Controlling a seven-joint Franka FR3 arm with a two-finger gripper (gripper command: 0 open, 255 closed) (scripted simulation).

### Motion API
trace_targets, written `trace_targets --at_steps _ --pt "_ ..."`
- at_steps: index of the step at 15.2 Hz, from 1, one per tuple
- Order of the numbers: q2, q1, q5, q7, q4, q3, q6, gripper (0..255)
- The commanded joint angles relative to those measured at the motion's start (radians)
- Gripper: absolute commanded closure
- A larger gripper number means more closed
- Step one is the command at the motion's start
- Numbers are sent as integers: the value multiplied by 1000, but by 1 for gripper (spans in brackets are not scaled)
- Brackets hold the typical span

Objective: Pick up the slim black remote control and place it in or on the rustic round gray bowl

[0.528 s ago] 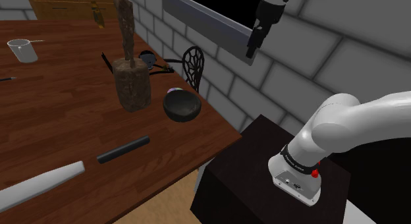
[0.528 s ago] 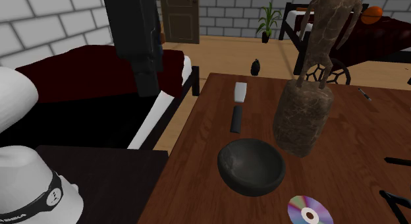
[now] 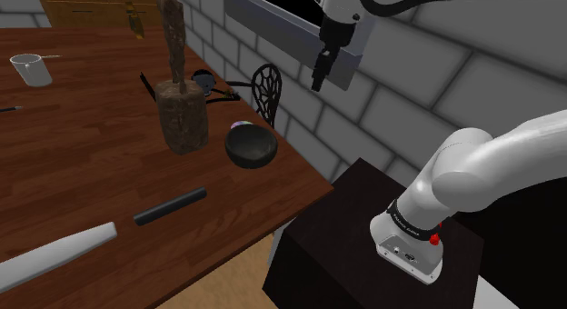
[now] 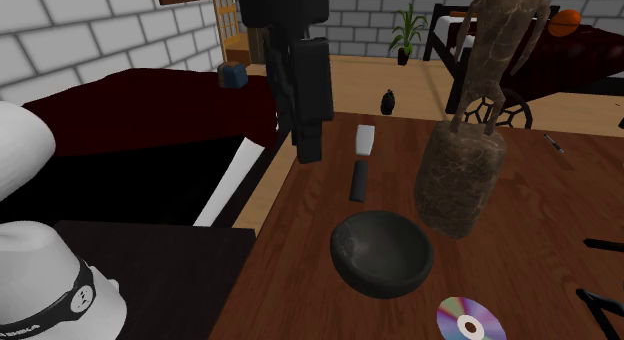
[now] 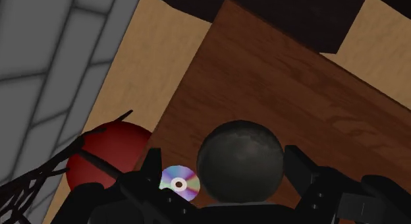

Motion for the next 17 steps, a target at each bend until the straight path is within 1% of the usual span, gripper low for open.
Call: trace_targets --at_steps 1,9,17 --pt "61 16 1 -16 4 12 59 0" --pt "312 71 -8 -62 76 74 237 0" --pt "568 122 -62 -88 195 140 367 0"
